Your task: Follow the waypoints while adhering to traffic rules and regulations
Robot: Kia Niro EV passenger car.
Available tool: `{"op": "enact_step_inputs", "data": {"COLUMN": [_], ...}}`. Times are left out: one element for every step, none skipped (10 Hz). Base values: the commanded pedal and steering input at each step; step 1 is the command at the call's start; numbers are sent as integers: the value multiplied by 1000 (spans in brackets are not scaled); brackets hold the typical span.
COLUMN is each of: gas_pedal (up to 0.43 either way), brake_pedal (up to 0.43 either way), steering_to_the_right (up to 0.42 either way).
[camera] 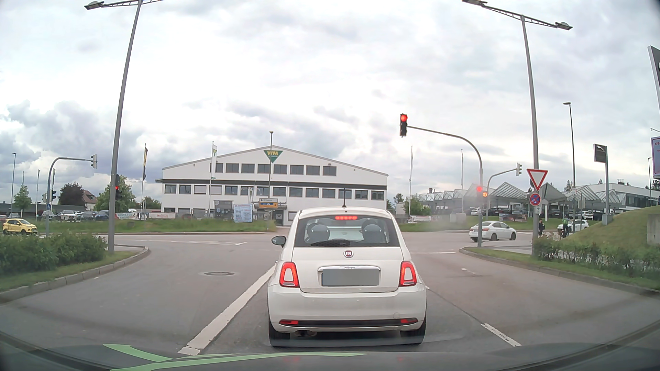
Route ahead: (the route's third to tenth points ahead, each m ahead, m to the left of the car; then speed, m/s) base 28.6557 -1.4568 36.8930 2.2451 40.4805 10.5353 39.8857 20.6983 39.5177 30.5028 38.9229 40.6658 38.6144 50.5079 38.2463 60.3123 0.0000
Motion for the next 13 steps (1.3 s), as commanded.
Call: {"op": "enact_step_inputs", "data": {"gas_pedal": [0, 0, 0, 0, 0, 0, 0, 0, 0, 0, 0, 0, 0], "brake_pedal": [348, 348, 348, 341, 348, 348, 348, 348, 348, 348, 348, 348, 348], "steering_to_the_right": [-1, -1, -1, -1, -1, -1, -1, -1, -1, -1, -1, -1, -1]}}
